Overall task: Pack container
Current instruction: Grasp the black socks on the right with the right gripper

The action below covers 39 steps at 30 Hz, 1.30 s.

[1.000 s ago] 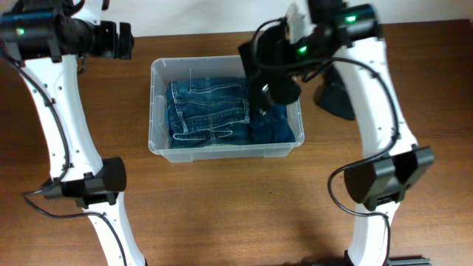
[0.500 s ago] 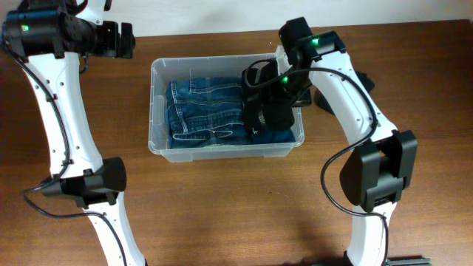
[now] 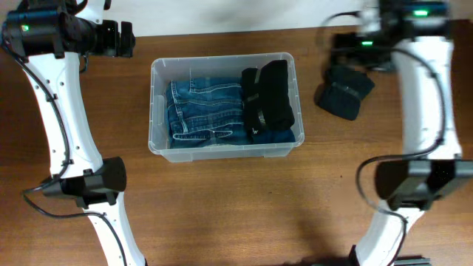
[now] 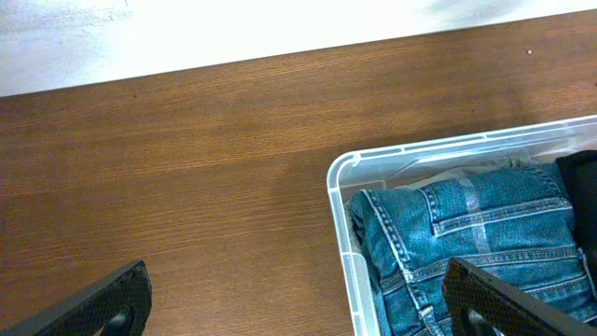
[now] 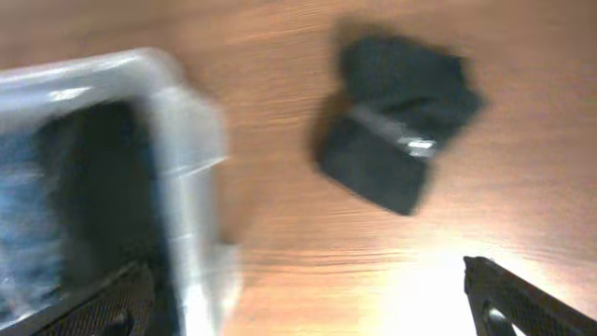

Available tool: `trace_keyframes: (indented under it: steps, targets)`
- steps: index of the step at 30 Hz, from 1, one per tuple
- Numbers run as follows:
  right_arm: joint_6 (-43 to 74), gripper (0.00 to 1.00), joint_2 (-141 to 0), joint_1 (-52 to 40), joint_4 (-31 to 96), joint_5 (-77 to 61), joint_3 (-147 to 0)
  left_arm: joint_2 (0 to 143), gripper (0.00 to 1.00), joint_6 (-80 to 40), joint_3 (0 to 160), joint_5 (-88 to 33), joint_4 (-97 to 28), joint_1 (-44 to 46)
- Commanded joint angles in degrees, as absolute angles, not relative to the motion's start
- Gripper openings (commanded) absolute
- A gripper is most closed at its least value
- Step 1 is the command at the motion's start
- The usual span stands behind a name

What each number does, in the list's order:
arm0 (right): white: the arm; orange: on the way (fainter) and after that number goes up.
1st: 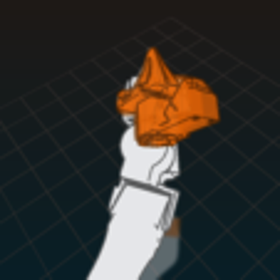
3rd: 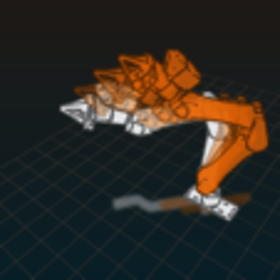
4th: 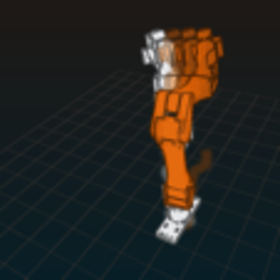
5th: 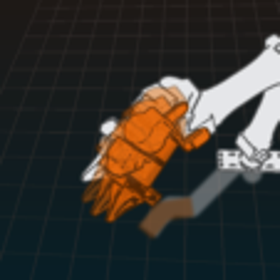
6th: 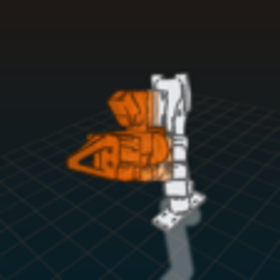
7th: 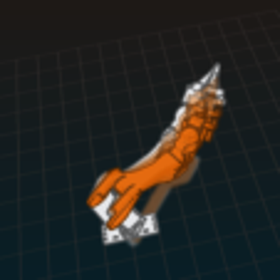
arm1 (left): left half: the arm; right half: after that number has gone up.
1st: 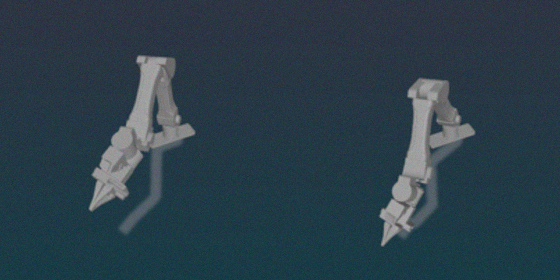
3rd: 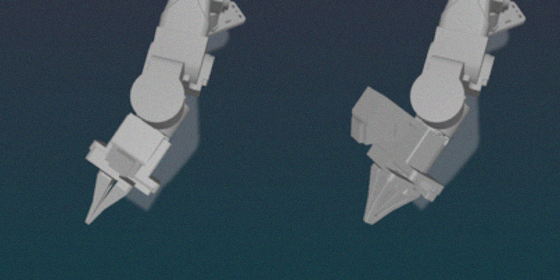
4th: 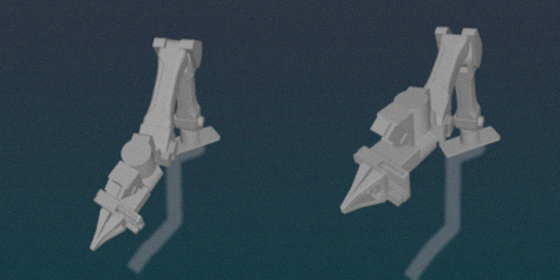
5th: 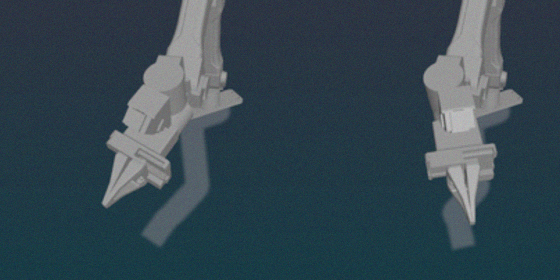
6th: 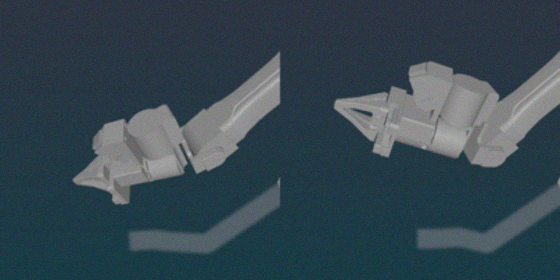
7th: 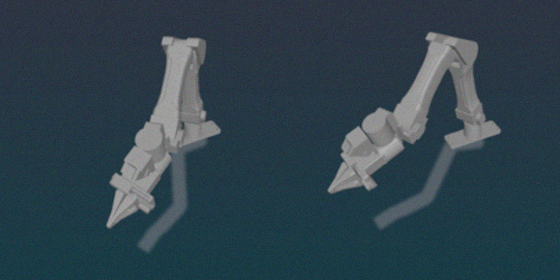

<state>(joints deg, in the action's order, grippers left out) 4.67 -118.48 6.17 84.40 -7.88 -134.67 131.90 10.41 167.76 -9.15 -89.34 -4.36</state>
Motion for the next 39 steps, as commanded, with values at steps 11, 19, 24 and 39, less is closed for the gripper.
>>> trace_keyframes:
  steps: [11,19,24,39]
  targets:
    - [3.2,0.98,-122.4,22.9,61.8,-26.7,-100.4,131.7,0.99,9.9,167.7,-8.9,-88.9,-4.4]
    - [2.1,0.89,-122.5,18.6,42.3,-26.6,-87.6,131.7,0.99,9.9,167.7,-9.0,-88.5,-4.4]
    - [2.1,0.63,-122.6,15.1,37.4,-26.6,-87.4,131.7,0.99,9.9,167.7,-9.0,-88.5,-4.4]
    - [-1.6,0.04,-112.8,11.2,60.4,-26.8,-117.4,131.7,0.99,9.9,167.7,-8.9,-86.5,-4.5]
